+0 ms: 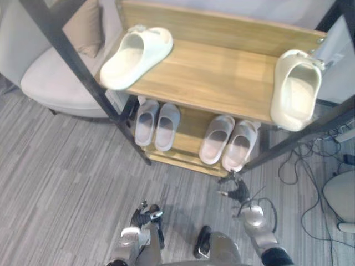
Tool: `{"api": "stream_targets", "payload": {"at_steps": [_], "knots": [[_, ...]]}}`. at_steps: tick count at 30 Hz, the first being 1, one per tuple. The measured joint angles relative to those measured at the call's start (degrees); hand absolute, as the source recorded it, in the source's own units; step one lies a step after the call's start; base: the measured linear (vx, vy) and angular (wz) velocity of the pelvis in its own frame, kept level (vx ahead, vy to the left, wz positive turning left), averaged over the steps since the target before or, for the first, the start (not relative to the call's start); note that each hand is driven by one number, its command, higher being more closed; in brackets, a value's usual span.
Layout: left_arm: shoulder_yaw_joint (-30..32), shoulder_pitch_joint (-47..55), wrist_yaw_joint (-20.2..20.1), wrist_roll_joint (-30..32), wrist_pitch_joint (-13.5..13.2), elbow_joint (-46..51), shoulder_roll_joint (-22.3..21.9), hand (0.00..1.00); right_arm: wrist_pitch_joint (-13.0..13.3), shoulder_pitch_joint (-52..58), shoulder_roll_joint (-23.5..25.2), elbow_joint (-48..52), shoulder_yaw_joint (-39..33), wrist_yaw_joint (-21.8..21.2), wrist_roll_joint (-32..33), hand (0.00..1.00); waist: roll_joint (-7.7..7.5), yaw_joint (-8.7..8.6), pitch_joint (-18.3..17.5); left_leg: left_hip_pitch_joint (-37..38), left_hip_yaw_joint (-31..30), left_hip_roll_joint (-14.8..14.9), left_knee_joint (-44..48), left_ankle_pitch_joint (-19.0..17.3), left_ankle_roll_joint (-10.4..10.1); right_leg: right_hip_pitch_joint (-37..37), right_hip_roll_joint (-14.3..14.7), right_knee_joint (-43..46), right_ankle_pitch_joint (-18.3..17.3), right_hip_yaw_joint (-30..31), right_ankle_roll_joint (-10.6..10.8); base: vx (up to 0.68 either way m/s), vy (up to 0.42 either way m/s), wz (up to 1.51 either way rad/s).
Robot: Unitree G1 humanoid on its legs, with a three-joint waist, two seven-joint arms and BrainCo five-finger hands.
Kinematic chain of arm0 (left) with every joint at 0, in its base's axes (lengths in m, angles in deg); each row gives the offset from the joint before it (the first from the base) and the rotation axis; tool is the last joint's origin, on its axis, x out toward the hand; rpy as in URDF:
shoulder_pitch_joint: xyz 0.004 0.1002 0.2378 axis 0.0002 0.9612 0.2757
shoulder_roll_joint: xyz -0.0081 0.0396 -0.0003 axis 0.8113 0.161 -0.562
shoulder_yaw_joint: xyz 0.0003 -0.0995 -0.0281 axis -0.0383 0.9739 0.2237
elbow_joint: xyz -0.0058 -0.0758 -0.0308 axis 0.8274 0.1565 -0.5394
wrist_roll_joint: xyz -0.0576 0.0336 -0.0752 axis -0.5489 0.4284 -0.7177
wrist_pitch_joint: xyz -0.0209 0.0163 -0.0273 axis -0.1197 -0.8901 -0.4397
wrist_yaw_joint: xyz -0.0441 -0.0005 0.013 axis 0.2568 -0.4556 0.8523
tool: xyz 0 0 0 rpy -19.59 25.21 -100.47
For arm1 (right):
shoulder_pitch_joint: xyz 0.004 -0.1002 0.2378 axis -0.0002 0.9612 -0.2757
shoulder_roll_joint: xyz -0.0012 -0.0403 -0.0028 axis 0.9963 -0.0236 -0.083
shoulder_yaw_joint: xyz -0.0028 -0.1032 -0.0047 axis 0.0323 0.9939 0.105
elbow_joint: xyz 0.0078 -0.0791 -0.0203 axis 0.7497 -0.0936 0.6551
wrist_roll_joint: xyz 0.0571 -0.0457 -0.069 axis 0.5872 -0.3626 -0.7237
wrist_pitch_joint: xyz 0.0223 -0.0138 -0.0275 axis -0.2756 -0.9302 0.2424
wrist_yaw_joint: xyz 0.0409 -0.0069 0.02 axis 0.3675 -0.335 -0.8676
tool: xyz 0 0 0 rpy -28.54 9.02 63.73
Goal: Organize the slippers on the shoe rack
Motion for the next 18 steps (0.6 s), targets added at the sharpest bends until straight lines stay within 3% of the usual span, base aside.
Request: {"api": "stream_targets", "payload": {"at_steps": [4, 7, 12, 18], "knots": [[-3.1, -0.1, 1.4, 3.4, -0.1, 1.4, -0.1, 0.0, -1.4, 0.6, 0.5, -7.8, -0.4, 0.2, -0.7, 0.0, 1.48, -0.28, -1.1, 3.1, -0.3, -0.5, -3.1, 1.3, 0.0, 3.0, 0.6, -3.8, 1.8, -0.2, 0.5, -0.01, 0.051, 0.03], [-7.2, 0.3, 1.2, 3.6, 0.8, 9.1, 0.3, 0.0, -1.7, 1.6, 1.4, -10.7, -0.9, 0.0, -0.7, 0.0, 1.74, -0.34, -1.4, 5.1, -1.1, -1.3, -4.9, 2.0, 0.4, 5.0, 0.6, -5.1, 2.4, -0.4, 0.8, -0.02, 0.039, 0.05], [-14.7, 0.6, 1.2, 3.6, 0.1, 26.9, 0.7, 0.0, -2.6, 1.8, 2.0, -13.1, -3.4, 0.2, -0.8, 0.0, 1.67, -0.86, -2.7, 6.3, -3.1, -2.7, -6.0, 2.5, 1.1, 7.4, 0.4, -7.2, 3.5, -1.9, 1.6, -0.01, 0.028, 0.15], [-21.1, 1.9, -1.0, -0.8, -2.2, 48.4, 2.4, 0.0, -2.8, 2.2, 2.5, -14.3, -4.5, 0.2, -0.8, 0.0, 1.89, -0.75, -4.7, 8.0, -4.6, -3.6, -7.6, 3.1, 1.9, 10.0, 0.1, -9.2, 4.0, -3.3, 2.1, 0.02, 0.0, 0.15]]}}
